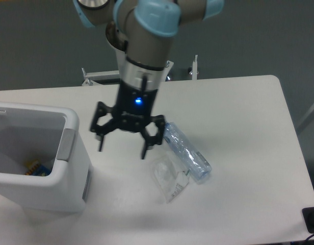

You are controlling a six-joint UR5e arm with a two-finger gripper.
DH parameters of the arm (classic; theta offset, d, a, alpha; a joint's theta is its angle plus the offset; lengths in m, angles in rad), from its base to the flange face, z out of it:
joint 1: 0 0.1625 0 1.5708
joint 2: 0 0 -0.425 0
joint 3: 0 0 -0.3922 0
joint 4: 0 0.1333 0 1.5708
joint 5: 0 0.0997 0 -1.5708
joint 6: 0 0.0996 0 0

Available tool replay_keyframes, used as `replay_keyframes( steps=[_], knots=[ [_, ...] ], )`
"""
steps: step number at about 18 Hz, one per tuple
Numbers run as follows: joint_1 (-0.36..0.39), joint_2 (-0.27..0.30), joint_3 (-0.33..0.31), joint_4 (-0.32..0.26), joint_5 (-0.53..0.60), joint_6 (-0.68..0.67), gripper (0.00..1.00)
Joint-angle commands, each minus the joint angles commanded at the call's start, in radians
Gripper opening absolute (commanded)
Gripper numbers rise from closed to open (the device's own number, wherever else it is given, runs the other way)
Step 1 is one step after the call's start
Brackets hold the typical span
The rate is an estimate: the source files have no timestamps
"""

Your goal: Open the trash can

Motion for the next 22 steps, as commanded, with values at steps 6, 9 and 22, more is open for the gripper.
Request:
replay_keyframes(
  steps=[6,9,22],
  knots=[
    [0.193,-0.006,-0.070,-0.008,0.005,0.276,1.00],
    [0.278,-0.024,-0.084,-0.017,0.005,0.437,1.00],
    [0.335,-0.187,0.071,-0.256,0.359,1.015,1.00]
  ],
)
